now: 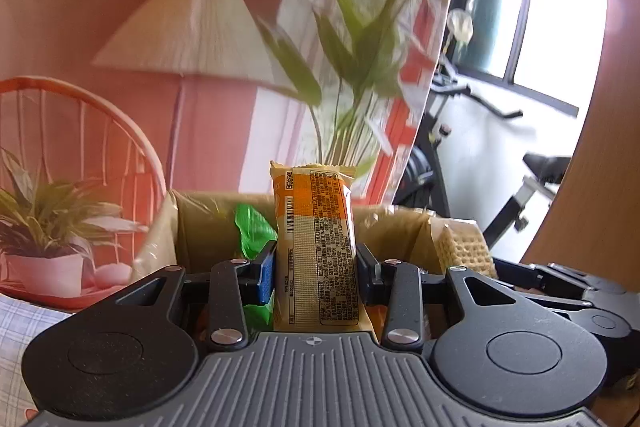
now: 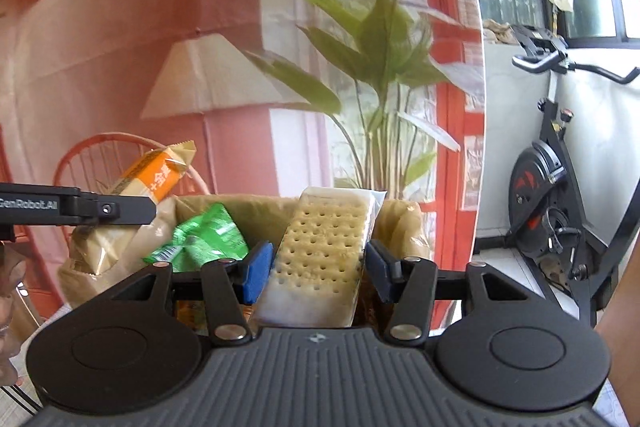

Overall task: Organize snacks
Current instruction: 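Carry the cracker pack and orange bar with both tools over the box, then open both tools to drop the cracker pack and orange bar into the box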

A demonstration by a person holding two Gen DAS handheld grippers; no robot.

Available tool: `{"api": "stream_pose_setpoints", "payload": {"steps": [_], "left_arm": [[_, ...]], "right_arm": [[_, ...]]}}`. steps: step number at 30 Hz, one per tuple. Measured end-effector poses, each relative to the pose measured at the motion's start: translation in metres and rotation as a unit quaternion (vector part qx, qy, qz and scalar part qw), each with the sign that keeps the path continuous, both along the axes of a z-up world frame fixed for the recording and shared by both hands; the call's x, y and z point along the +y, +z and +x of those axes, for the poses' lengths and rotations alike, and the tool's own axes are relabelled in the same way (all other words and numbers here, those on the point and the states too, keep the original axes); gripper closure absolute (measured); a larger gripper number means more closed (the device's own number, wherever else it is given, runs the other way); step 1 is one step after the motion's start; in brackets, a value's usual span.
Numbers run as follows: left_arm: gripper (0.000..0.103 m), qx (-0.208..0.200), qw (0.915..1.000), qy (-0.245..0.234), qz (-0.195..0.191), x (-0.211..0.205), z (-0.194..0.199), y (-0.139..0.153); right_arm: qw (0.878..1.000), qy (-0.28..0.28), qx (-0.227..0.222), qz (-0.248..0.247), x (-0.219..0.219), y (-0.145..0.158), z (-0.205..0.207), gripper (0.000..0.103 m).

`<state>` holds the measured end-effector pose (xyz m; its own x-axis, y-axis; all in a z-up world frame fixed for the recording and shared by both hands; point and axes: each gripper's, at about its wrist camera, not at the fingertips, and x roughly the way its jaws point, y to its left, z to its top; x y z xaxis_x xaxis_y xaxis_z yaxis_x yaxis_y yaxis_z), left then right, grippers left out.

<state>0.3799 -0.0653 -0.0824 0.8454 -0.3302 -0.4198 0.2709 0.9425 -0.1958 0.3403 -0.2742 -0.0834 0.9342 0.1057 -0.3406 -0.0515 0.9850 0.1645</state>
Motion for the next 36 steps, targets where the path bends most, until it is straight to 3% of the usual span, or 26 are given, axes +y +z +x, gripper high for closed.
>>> {"api": "stream_pose_setpoints", "payload": {"steps": [4, 6, 7, 8, 9, 23, 29, 36], "left_arm": [[0.061, 0.021, 0.9995, -0.003, 0.022, -0.008, 0.007, -0.012], [0.054, 0.026, 0.9991, 0.002, 0.033, -0.008, 0.005, -0.015], [0.044, 0.026, 0.9990, 0.006, 0.035, -0.005, 0.006, -0.014], [0.042, 0.022, 0.9992, 0.010, 0.033, -0.002, 0.004, -0.013], [0.041, 0.020, 0.9994, 0.011, 0.027, 0.001, 0.001, -0.010], [0.041, 0.021, 0.9991, -0.008, 0.035, 0.038, -0.075, 0.014], [0.041, 0.044, 0.9985, -0.009, 0.030, 0.061, -0.114, -0.012], [0.041, 0.096, 0.9944, 0.012, 0.043, 0.080, -0.154, -0.072]], "right_arm": [[1.000, 0.000, 0.011, -0.018, 0.000, -0.007, 0.003, 0.047], [1.000, -0.005, 0.013, -0.016, -0.001, -0.009, 0.003, 0.044], [1.000, -0.006, 0.011, -0.016, -0.001, -0.009, 0.001, 0.034], [1.000, -0.007, 0.006, -0.018, -0.001, -0.008, -0.002, 0.025], [1.000, -0.008, -0.002, -0.020, -0.001, -0.007, -0.006, 0.024], [0.999, 0.012, -0.038, 0.028, 0.016, -0.001, -0.082, 0.024], [0.999, 0.029, -0.023, 0.027, 0.038, -0.024, -0.116, 0.024], [0.998, 0.029, 0.030, 0.039, 0.050, -0.070, -0.144, 0.025]]}}
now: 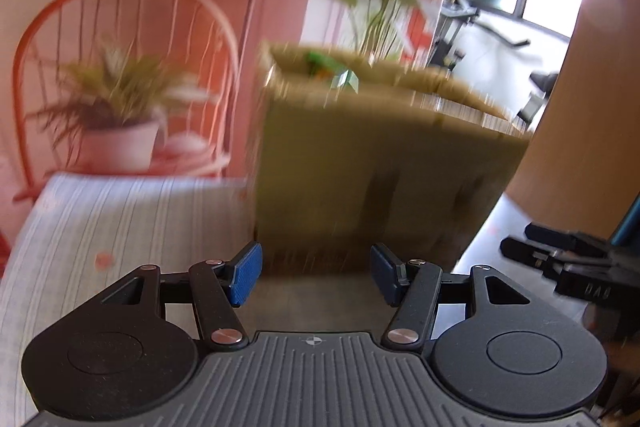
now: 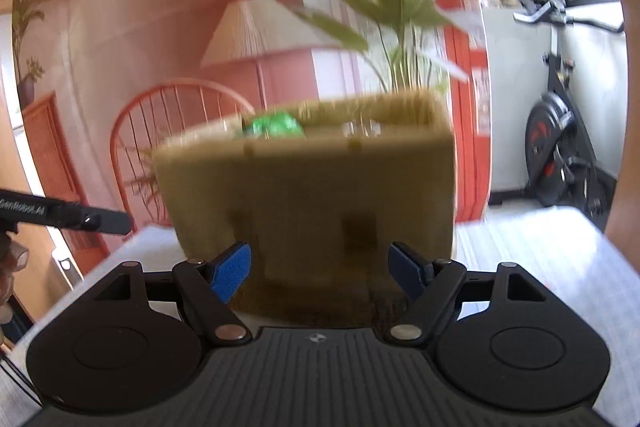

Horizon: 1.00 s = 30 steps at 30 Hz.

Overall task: Organize snacks
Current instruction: 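Open both tools to drop the cracker pack and orange bar into the box, then close the left tool on the yellow pack while the right tool grips the orange sausage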

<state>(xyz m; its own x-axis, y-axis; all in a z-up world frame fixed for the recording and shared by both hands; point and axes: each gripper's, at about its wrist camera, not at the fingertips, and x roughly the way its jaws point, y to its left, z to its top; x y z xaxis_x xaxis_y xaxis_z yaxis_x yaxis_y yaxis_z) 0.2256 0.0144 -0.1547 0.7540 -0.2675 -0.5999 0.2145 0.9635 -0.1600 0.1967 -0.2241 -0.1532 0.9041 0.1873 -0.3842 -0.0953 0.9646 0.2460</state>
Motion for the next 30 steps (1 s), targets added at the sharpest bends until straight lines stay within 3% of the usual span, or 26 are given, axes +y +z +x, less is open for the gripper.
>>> {"api": "stream_pose_setpoints", "payload": {"steps": [8, 15, 18, 20, 21, 30], "left_arm": [[0.041, 0.039, 0.9984, 0.036, -0.022, 0.017, -0.019, -0.051], [0.041, 0.068, 0.9959, 0.050, -0.034, 0.022, -0.031, -0.080], [0.041, 0.073, 0.9953, 0.047, -0.043, 0.024, -0.037, -0.088], [0.041, 0.073, 0.9953, 0.048, -0.042, 0.023, -0.040, -0.090], [0.041, 0.074, 0.9952, 0.049, -0.041, 0.024, -0.040, -0.091], [0.042, 0.093, 0.9936, 0.052, -0.036, 0.026, -0.040, -0.101]], "right_arm": [[0.997, -0.012, 0.079, 0.005, 0.002, -0.062, -0.014, 0.038], [0.992, -0.017, 0.126, 0.010, 0.008, -0.096, -0.023, 0.042], [0.991, -0.019, 0.136, 0.007, 0.009, -0.102, -0.021, 0.052], [0.991, -0.023, 0.135, -0.004, 0.010, -0.105, -0.020, 0.078], [0.991, -0.025, 0.133, -0.007, 0.009, -0.105, -0.019, 0.082], [0.993, -0.023, 0.119, 0.001, 0.004, -0.111, -0.019, 0.083]]}}
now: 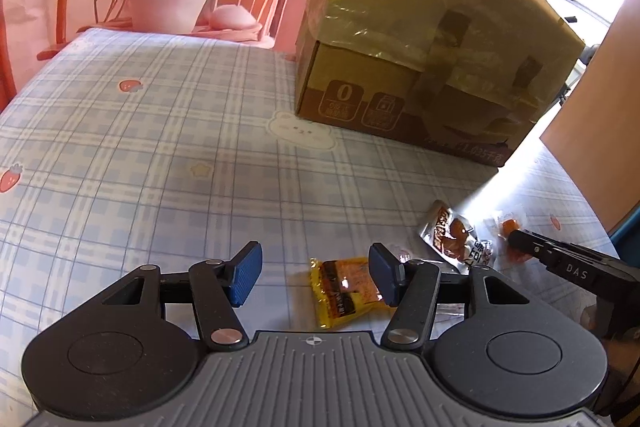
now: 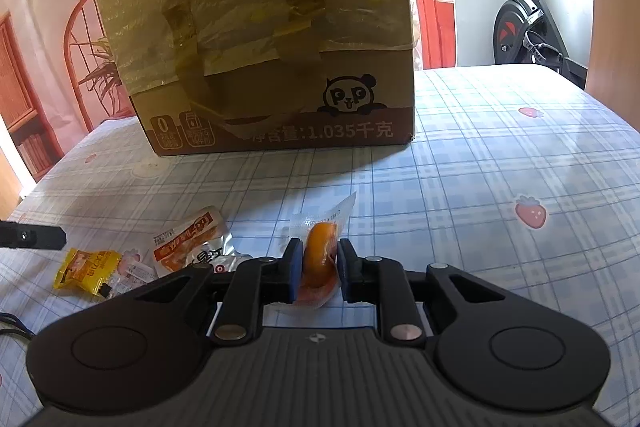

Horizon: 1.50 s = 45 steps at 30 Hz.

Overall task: Organize snacks
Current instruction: 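Close the left tool on the yellow pack while the right tool grips the orange sausage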

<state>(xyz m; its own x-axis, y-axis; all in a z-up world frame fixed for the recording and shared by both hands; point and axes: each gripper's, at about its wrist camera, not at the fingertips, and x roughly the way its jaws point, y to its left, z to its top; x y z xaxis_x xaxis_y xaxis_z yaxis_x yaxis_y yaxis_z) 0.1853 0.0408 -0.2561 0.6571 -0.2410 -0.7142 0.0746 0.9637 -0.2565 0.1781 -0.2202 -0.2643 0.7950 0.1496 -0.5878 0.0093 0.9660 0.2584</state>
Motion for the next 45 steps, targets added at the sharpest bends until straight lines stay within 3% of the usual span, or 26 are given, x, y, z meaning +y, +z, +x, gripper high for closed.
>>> {"api": "stream_pose_setpoints", "payload": {"steps": [8, 14, 20, 31, 33, 36, 37, 39, 40, 45], "left_arm": [[0.042, 0.001, 0.9995, -0.029, -0.009, -0.005, -0.010, 0.001], [0.042, 0.029, 0.9988, -0.028, 0.027, -0.005, -0.016, -0.005], [0.041, 0.022, 0.9957, -0.057, 0.069, -0.017, -0.019, -0.005], [0.038, -0.008, 0.9768, -0.128, 0.171, -0.050, 0.005, -0.008], [0.038, -0.012, 0.9757, -0.138, 0.170, -0.052, 0.010, -0.009], [0.040, -0.005, 0.9819, -0.125, 0.142, -0.047, 0.016, -0.010], [0.044, -0.007, 0.9839, -0.117, 0.135, -0.047, 0.015, -0.011], [0.064, -0.019, 0.9849, -0.110, 0.132, -0.046, 0.009, -0.011], [0.067, -0.021, 0.9862, -0.111, 0.121, -0.046, 0.006, -0.011], [0.069, -0.028, 0.9940, -0.083, 0.066, -0.038, -0.008, -0.013]], "right_arm": [[1.000, 0.001, -0.001, 0.011, -0.003, -0.001, 0.000, 0.083], [1.000, 0.001, -0.003, 0.023, -0.006, -0.002, 0.000, 0.083], [1.000, 0.000, -0.003, 0.029, -0.006, -0.003, 0.000, 0.083], [0.999, 0.000, -0.003, 0.035, -0.008, -0.003, 0.001, 0.083], [0.999, 0.000, -0.003, 0.036, -0.008, -0.003, 0.001, 0.083], [0.999, 0.000, -0.003, 0.036, -0.008, -0.003, 0.001, 0.083], [0.999, 0.000, -0.003, 0.036, -0.008, -0.003, 0.001, 0.083], [0.999, 0.000, -0.003, 0.037, -0.008, -0.003, 0.001, 0.083], [0.999, 0.000, -0.003, 0.036, -0.008, -0.003, 0.001, 0.083], [0.999, 0.000, -0.003, 0.036, -0.009, -0.003, 0.001, 0.083]]}}
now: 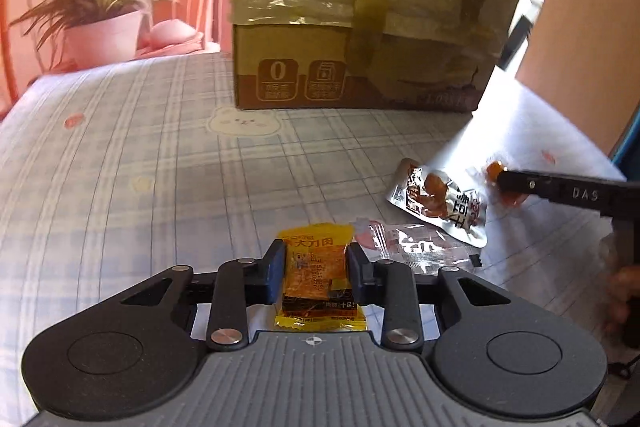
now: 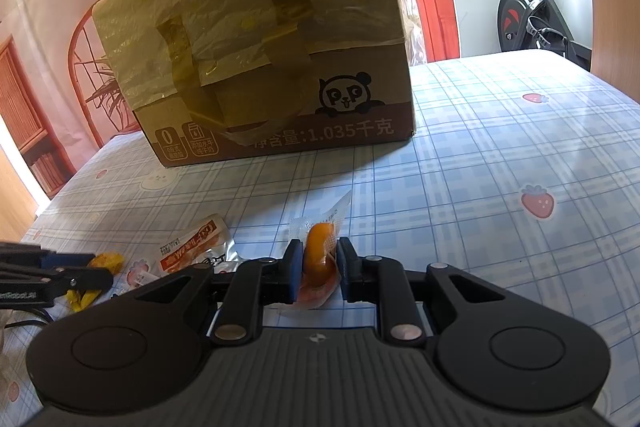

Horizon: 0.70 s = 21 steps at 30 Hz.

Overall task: Organize snacks
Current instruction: 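Close the left tool on the yellow pack while the right tool grips the orange sausage, then carry the yellow pack and orange sausage with both tools over the box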

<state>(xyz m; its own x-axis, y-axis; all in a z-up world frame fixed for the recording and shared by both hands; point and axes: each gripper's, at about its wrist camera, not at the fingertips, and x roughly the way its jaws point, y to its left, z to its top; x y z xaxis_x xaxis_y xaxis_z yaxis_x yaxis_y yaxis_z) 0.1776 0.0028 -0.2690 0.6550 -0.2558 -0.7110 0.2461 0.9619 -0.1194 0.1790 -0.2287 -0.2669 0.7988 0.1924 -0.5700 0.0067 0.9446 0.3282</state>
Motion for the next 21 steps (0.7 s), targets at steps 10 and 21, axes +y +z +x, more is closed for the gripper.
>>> {"api": "stream_pose_setpoints", "payload": {"steps": [10, 21], "left_arm": [[0.068, -0.012, 0.9996, 0.023, -0.008, -0.0019, -0.0044, -0.0029], [0.068, -0.020, 0.9993, 0.028, -0.011, -0.0011, -0.0084, -0.0039]], "right_arm": [[1.000, 0.000, 0.000, -0.002, 0.0003, 0.0001, 0.0000, 0.083], [1.000, 0.000, 0.000, -0.015, 0.0036, 0.0008, 0.0001, 0.083]]}}
